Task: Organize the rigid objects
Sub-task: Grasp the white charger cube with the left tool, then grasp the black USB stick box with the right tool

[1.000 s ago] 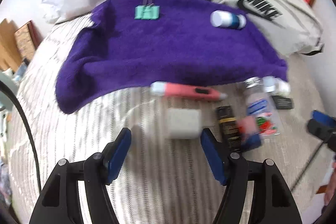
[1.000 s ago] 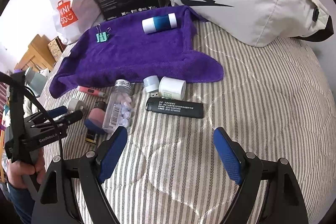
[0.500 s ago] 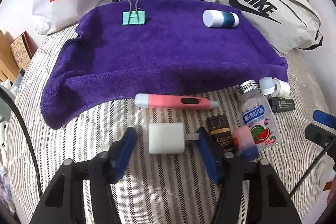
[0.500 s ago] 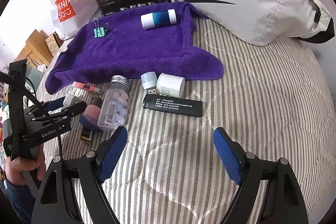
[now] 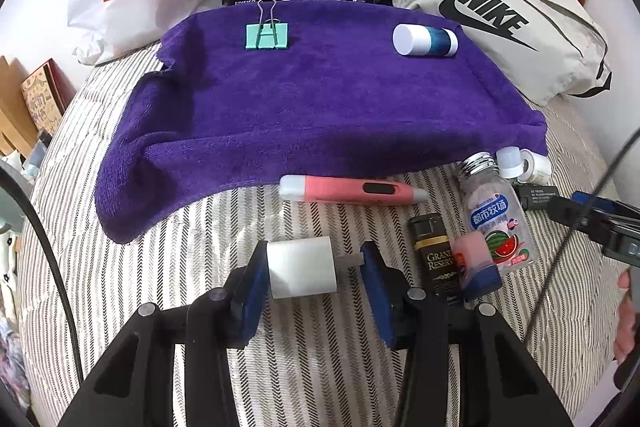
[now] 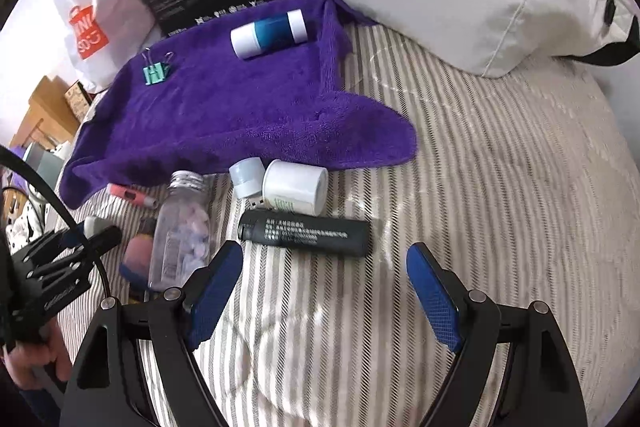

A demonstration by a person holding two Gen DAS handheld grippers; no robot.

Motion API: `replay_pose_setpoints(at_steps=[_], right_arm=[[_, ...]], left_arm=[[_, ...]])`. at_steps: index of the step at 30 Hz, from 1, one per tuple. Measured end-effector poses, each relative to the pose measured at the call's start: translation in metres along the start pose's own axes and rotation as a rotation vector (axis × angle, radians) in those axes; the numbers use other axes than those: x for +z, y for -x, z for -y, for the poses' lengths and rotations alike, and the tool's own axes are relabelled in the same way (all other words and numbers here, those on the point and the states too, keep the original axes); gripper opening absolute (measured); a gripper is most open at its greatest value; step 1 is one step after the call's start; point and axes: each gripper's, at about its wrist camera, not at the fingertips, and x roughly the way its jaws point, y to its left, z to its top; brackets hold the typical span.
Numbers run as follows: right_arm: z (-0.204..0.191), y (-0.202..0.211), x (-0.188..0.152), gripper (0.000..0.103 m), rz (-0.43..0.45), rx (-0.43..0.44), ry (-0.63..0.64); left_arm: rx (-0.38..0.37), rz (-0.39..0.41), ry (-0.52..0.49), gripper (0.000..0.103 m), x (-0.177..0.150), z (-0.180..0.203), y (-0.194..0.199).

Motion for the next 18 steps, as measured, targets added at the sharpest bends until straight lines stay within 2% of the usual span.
replay_pose_setpoints(at_steps=[9, 13, 18], right_arm=[[-0.009, -0.016, 0.008, 0.083, 0.017, -0.046, 0.1], [-0.007, -0.022, 0.016, 0.085, 0.018, 0.033, 0.138], [-0.02, -0.017, 0.007, 0.085, -0.009, 0.103, 0.215]], left_arm=[[-0.025, 0.001, -0.002, 0.043, -0.001, -0.001, -0.002], [-0.031, 0.002, -0.005, 0.043, -0.002, -0.002, -0.001], [-0.036, 0.003, -0.004, 0.043, -0.002, -0.002, -0.001]])
